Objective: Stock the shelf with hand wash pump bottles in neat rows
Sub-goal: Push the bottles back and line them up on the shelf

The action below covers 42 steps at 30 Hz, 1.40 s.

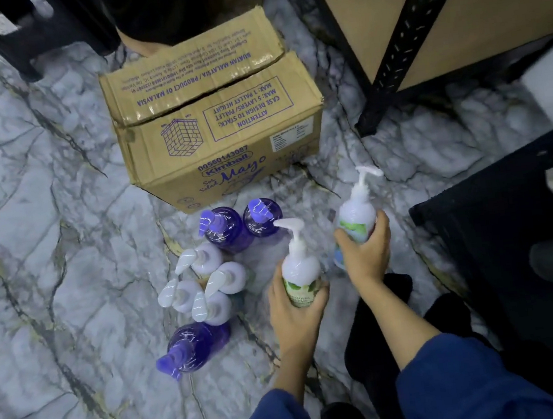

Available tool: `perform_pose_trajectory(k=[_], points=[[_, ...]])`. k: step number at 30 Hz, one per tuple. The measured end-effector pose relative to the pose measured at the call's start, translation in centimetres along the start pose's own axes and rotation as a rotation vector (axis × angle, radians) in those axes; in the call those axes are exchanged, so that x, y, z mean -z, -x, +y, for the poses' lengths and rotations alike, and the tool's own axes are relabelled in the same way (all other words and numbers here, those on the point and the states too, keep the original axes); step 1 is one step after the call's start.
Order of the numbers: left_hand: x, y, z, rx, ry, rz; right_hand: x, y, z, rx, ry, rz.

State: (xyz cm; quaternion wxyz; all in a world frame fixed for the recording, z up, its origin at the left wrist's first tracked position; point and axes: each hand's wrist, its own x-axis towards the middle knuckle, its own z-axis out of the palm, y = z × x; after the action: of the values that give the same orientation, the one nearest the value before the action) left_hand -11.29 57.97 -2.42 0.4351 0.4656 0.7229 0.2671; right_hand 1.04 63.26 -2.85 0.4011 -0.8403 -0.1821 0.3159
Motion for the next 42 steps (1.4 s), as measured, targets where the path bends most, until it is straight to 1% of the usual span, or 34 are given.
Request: perform_pose_trajectory(k=[2, 6, 9, 15, 18, 22, 26, 30, 32, 38, 42], points=[[0.0, -0.1, 2.1, -0.060, 0.033, -0.025, 1.7, -0.3, -1.4, 0.001, -0.002, 0.036], [0.4, 0.4, 6.8, -0.134, 0.073, -0.092, 5.1, 0.4, -4.7, 0.070, 0.009, 0.082], [0.8, 1.1, 10.2, -0.226, 0.119, -0.084, 7.5, 1.7, -8.0, 0.144, 0.009, 0.107], [3.1, 3.6, 19.5, -0.444, 0.287, -0.114, 13.3, 5.3, -16.1, 0.409, -0.040, 0.187], [4.7, 5.2, 24.2, -0.567, 0.343, -0.086, 17.0, 8.0, -20.6, 0.556, -0.112, 0.261], [7.3, 8.6, 30.6, -0.721, 0.453, -0.071, 22.3, 11.9, -25.8, 0.668, -0.153, 0.392], [9.4, 12.9, 36.2, -0.841, 0.536, -0.073, 27.6, 15.9, -29.0, 0.799, -0.230, 0.533], [9.7, 18.1, 40.4, -0.974, 0.602, -0.104, 33.1, 19.8, -30.6, 0.921, -0.288, 0.659], [9.5, 21.1, 42.1, -1.020, 0.647, -0.153, 36.0, 21.4, -30.8, 0.936, -0.279, 0.723], [6.7, 30.7, 45.6, -1.066, 0.751, -0.413, 44.7, 25.1, -28.5, 0.925, -0.235, 0.979], [4.7, 36.9, 45.8, -1.091, 0.790, -0.582, 49.7, 27.1, -25.4, 0.899, -0.227, 1.159]])
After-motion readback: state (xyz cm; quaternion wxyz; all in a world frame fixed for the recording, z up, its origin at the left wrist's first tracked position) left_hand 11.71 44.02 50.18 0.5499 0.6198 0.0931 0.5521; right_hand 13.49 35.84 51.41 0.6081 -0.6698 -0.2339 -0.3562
